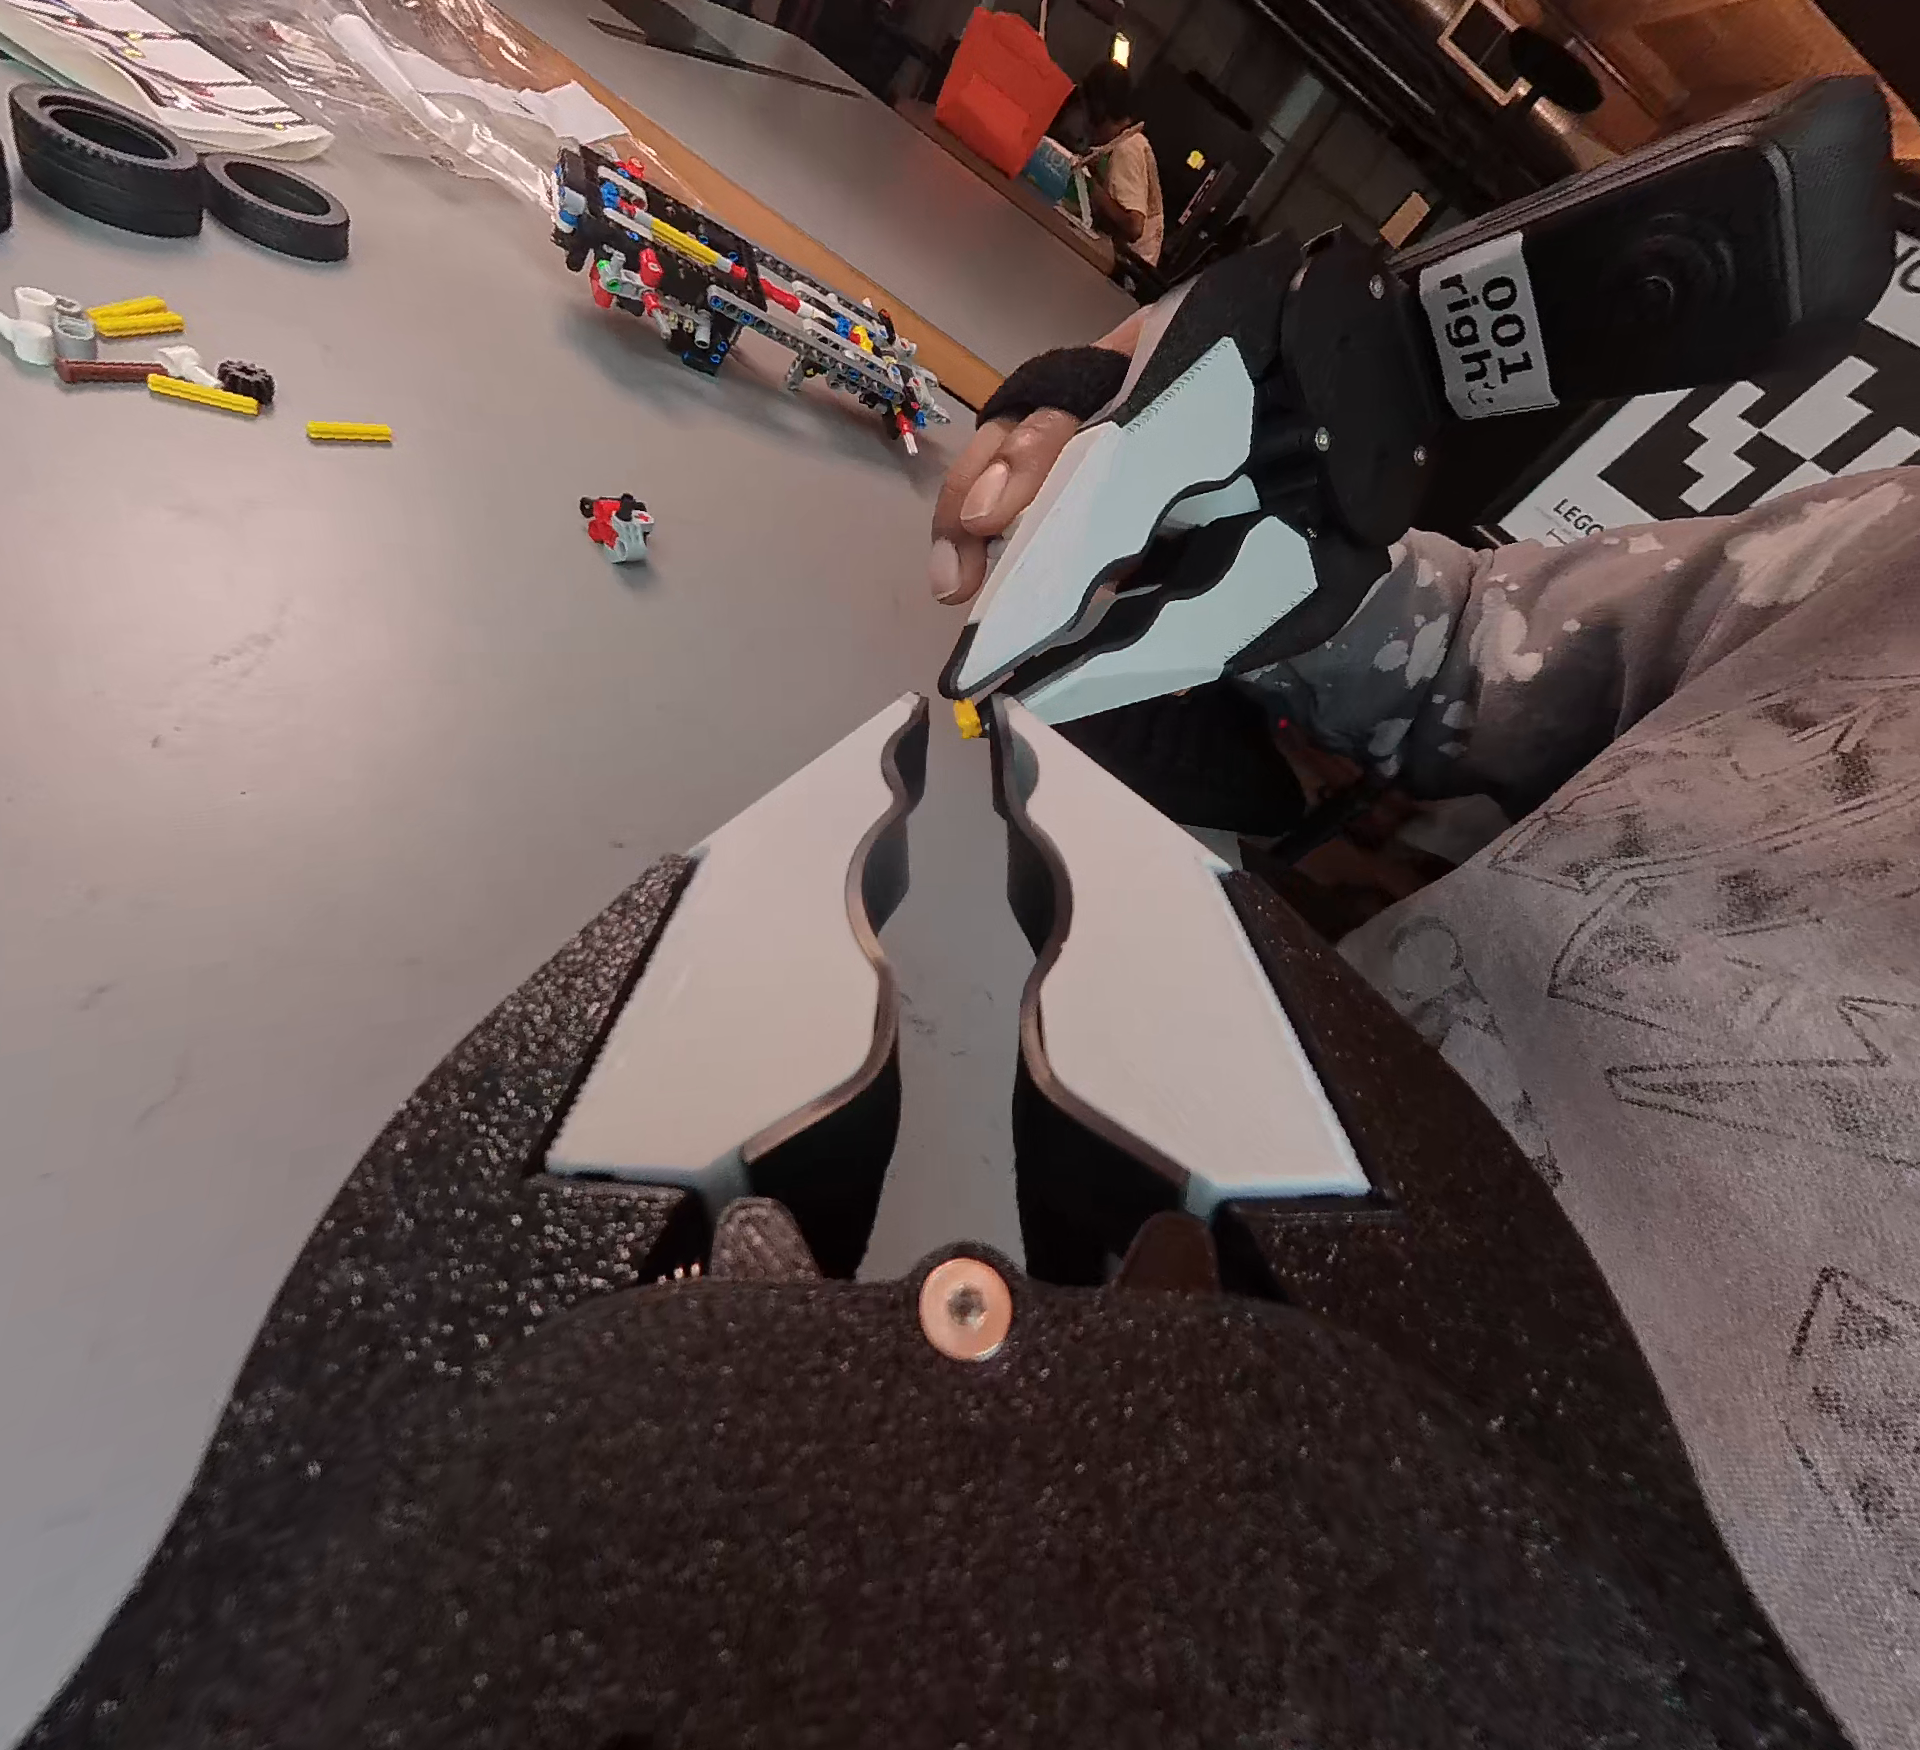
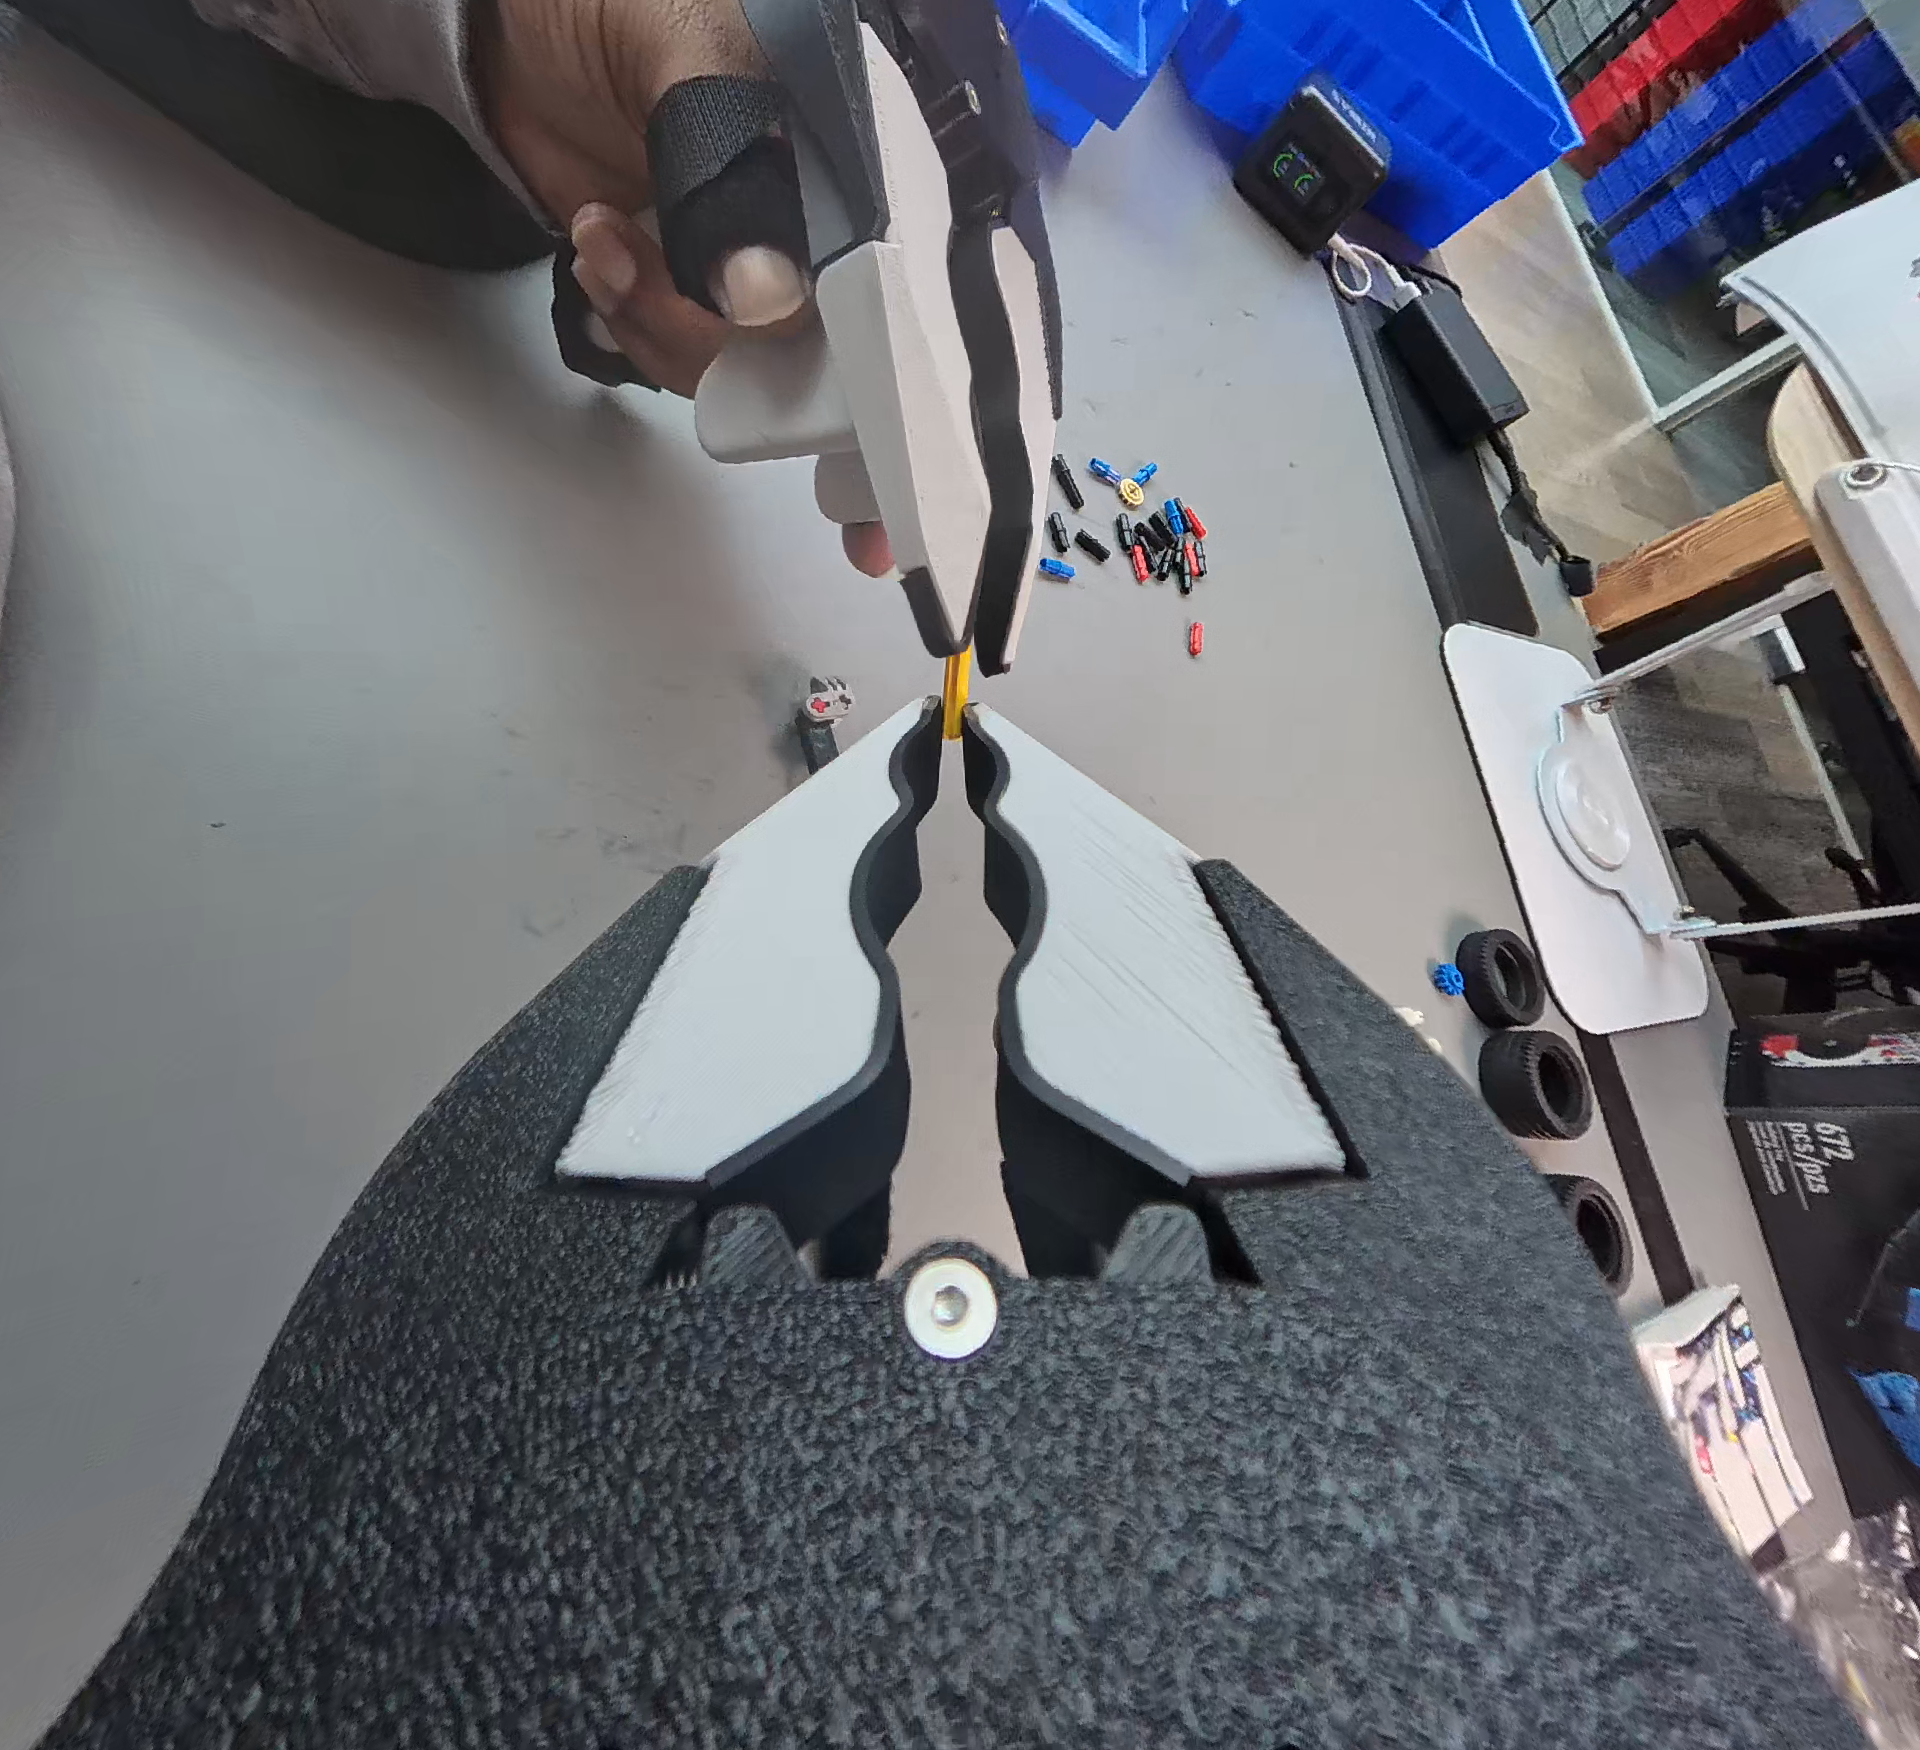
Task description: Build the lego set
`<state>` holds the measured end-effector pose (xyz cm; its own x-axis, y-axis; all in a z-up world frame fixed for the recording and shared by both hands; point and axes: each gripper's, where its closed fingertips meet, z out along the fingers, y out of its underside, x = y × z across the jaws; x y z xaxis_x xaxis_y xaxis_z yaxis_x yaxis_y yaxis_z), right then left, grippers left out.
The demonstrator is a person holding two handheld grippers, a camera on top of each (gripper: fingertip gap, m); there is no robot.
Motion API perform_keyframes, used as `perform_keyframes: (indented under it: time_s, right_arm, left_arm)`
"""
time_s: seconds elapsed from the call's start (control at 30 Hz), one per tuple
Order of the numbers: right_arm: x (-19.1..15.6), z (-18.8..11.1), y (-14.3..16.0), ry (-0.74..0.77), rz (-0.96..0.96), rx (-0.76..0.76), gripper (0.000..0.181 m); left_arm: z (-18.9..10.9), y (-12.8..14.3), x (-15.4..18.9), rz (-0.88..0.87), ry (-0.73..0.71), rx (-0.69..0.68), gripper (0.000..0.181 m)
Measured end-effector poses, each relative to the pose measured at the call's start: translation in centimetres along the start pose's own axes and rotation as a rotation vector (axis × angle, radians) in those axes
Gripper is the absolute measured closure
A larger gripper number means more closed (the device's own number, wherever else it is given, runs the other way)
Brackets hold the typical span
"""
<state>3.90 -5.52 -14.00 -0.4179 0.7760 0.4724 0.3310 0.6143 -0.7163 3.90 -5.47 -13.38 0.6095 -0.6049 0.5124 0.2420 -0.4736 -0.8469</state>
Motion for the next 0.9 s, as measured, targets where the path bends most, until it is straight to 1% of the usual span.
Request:
perform_keyframes:
  time_s: [0.07,0.17,0.3,0.4,0.5,0.6,0.67,0.9]
  right_arm:
    - [-0.1,-0.3,-0.4,0.01,-0.023,0.007,0.179]
    - [-0.3,-1.1,-1.4,0.018,-0.025,0.072,0.178]
    - [-0.4,-3.0,-4.3,-0.033,0.15,0.318,0.178]
    - [-0.6,-3.7,-5.6,-0.071,0.249,0.446,0.174]
    - [-0.8,-3.5,-5.7,-0.067,0.248,0.473,0.173]
    - [-0.8,-3.4,-5.8,-0.058,0.24,0.484,0.174]
    - [-0.7,-3.4,-5.7,-0.033,0.219,0.49,0.177]
    - [-0.4,-3.1,-5.6,-0.002,0.215,0.495,0.175]
  left_arm:
    - [-0.1,-0.1,0.6,0.012,0.029,0.001,0.177]
    - [-0.3,-0.3,1.6,0.037,0.081,0.009,0.178]
    - [-1.2,-1.8,4.2,0.077,0.227,0.11,0.179]
    - [-1.3,-2.0,5.3,0.12,0.267,0.133,0.179]
    - [-1.3,-2.2,5.7,0.131,0.277,0.15,0.179]
    - [-1.5,-2.5,5.9,0.103,0.304,0.168,0.179]
    - [-1.4,-2.4,5.9,0.093,0.31,0.166,0.179]
    - [-1.5,-2.4,5.5,0.052,0.321,0.164,0.179]
